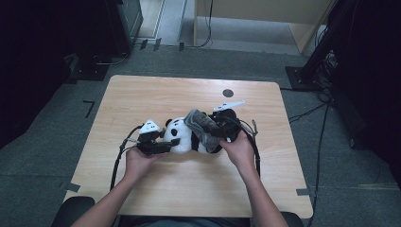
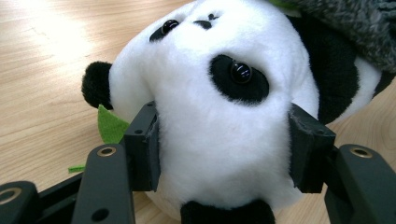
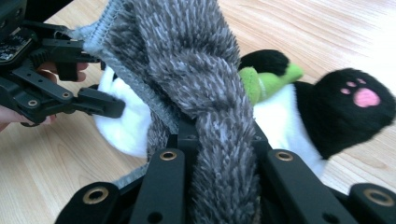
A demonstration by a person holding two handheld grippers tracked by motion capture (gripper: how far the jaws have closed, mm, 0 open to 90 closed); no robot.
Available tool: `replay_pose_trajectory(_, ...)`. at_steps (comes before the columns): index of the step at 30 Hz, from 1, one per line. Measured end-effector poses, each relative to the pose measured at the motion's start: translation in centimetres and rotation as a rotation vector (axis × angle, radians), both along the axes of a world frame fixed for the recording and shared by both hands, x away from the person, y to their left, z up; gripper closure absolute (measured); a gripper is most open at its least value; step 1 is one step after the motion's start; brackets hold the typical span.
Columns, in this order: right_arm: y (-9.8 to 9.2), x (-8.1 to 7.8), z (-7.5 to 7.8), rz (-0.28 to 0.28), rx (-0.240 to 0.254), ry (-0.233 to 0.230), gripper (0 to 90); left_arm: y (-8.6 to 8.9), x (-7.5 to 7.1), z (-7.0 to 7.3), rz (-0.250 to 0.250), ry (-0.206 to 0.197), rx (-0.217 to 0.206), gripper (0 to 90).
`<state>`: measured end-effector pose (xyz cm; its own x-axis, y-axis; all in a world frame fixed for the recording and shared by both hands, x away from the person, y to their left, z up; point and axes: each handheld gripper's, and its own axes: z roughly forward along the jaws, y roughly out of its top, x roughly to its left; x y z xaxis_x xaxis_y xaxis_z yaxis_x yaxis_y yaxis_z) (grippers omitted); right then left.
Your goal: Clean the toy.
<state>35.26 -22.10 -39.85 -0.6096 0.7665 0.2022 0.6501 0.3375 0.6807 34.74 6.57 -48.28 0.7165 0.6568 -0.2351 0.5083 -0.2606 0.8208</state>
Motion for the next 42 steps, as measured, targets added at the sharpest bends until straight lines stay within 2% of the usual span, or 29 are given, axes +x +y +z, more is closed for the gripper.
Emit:
replay_pose_trajectory(1, -0.4, 0.1, 0.0, -0.01, 0.013, 0.013, 76.4, 0.0, 0.0, 0.0, -0.001, 0.001, -0.004, 39.2)
replay_pose_trajectory(7, -0.6, 0.1, 0.5, -0.01, 0.015, 0.019, 77.3, 0.0, -0.1, 0.0, -0.004, -0.002, -0.007, 38.6)
replay_pose_trajectory(9, -0.6, -0.1, 0.9, -0.006, 0.047, 0.029, 77.6, 0.0, -0.1, -0.1, 0.0, -0.002, -0.013, 38.3)
replay_pose_trajectory(12, -0.1, -0.6, 1.9, 0.025, 0.107, 0.018, 77.7, 0.1, -0.1, -0.1, 0.007, -0.005, -0.019, 37.7)
replay_pose_trajectory(13, -0.1, -0.6, 1.9, 0.025, 0.107, 0.018, 77.7, 0.1, -0.1, -0.1, 0.007, -0.005, -0.019, 37.5)
replay_pose_trajectory(14, 0.6, -1.0, 2.7, 0.048, 0.117, -0.007, 77.7, 0.0, -0.2, -0.2, 0.01, -0.01, -0.02, 37.3)
replay_pose_trajectory(16, 1.0, -1.3, 3.0, 0.057, 0.116, -0.019, 77.7, 0.0, -0.3, -0.2, 0.01, -0.012, -0.018, 36.9)
replay_pose_trajectory(17, 1.9, -1.6, 3.4, 0.079, 0.119, -0.034, 77.6, 0.0, -0.3, -0.1, 0.01, -0.013, -0.017, 36.7)
replay_pose_trajectory(20, 2.8, -1.8, 3.5, 0.105, 0.121, -0.034, 77.5, 0.0, -0.5, -0.1, 0.009, -0.019, -0.017, 35.9)
replay_pose_trajectory(21, 3.8, -1.7, 3.1, 0.128, 0.128, -0.025, 77.3, 0.0, -0.6, -0.1, 0.011, -0.025, -0.02, 35.7)
replay_pose_trajectory(23, 4.7, -1.4, 2.3, 0.139, 0.129, -0.007, 77.2, -0.1, -0.8, -0.1, 0.012, -0.03, -0.017, 35.3)
replay_pose_trajectory(27, 6.5, -0.6, 0.0, 0.159, 0.102, 0.065, 77.0, -0.1, -1.0, -0.2, 0.014, -0.042, -0.015, 34.9)
replay_pose_trajectory(28, 6.9, -0.4, -0.7, 0.156, 0.079, 0.075, 76.8, -0.1, -1.0, -0.3, 0.015, -0.042, -0.011, 34.8)
replay_pose_trajectory(29, 6.9, -0.4, -0.7, 0.156, 0.079, 0.075, 76.8, -0.1, -1.0, -0.3, 0.015, -0.042, -0.011, 34.9)
replay_pose_trajectory(30, 7.1, -0.2, -1.3, 0.142, 0.043, 0.075, 76.3, -0.1, -1.0, -0.3, 0.016, -0.044, 0.002, 34.9)
replay_pose_trajectory(31, 7.1, 0.1, -1.9, 0.146, 0.043, 0.079, 76.2, 0.0, -1.0, -0.5, 0.012, -0.044, 0.004, 34.8)
replay_pose_trajectory(36, 6.9, 0.0, -1.7, 0.156, -0.033, 0.045, 75.5, -0.3, -1.0, -0.3, 0.014, -0.04, 0.034, 34.8)
replay_pose_trajectory(38, 6.5, 0.1, -1.7, 0.165, -0.057, 0.029, 75.1, -0.2, -0.7, -0.3, 0.012, -0.027, 0.03, 34.9)
replay_pose_trajectory(42, 5.5, 0.2, -1.5, 0.168, -0.069, 0.03, 76.1, -0.2, -0.5, -0.2, 0.005, -0.017, 0.034, 35.3)
